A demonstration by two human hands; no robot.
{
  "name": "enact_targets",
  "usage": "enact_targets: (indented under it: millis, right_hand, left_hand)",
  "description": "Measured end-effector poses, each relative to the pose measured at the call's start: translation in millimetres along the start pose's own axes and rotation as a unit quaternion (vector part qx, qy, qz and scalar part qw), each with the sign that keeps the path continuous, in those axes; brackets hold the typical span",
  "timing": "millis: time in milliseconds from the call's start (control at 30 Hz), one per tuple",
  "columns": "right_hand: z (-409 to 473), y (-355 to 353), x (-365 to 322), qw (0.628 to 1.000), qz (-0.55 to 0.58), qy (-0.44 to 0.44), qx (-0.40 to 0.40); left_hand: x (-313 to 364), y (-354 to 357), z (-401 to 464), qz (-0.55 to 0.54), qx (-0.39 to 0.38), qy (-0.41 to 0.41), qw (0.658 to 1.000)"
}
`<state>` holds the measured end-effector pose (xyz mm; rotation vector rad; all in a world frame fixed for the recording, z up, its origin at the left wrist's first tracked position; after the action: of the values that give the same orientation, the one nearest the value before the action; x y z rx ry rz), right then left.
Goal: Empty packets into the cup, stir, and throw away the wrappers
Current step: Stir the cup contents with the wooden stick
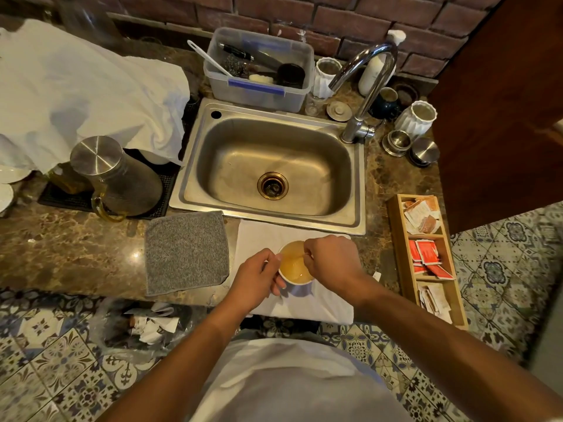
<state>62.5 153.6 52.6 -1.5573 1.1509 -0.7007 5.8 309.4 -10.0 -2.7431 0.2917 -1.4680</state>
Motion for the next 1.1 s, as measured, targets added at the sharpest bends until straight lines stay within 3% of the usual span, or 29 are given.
enact_targets:
  millis: [233,400,567,700,833,1100]
  right_hand:
    - [-18,10,-3,0.998,0.032,-0.010,-0.053]
    - [-10,19,-12,0.998,0.063,-0.008,-0.006]
    - [-6,7,-6,0.999,0.020,-0.006,0.025]
    - [-13,5,-3,0.999,-0.024,-0.025,-0.028]
    - [-15,7,-3,0.997,0.034,-0.018,-0.064]
    - [0,1,-7,0.999,0.041,0.003,0.012]
  left_hand:
    - [-3,0,5,-0.070,-0.026,-0.034,0.997]
    - [0,0,4,-0.059,-0.018,-0.020,0.998]
    - [-1,-1,4,-0.053,-0.020,-0.024,0.998]
    - [-2,-1,5,-0.051,-0.018,-0.018,0.998]
    - [-1,0,5,-0.043,-0.019,-0.013,0.999]
    - [-4,0,9,-0.036,-0.015,-0.014,0.999]
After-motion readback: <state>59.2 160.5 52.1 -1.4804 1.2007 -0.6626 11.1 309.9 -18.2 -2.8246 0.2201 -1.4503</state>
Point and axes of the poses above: each hand's wrist, its own z-axis towards the middle knuckle, its own y-axis out of the palm, x = y × z, the point moved 4 cm from there along z, towards the middle knuckle, and after that the axes turned 4 degrees about -y, right-handed, at the moved point
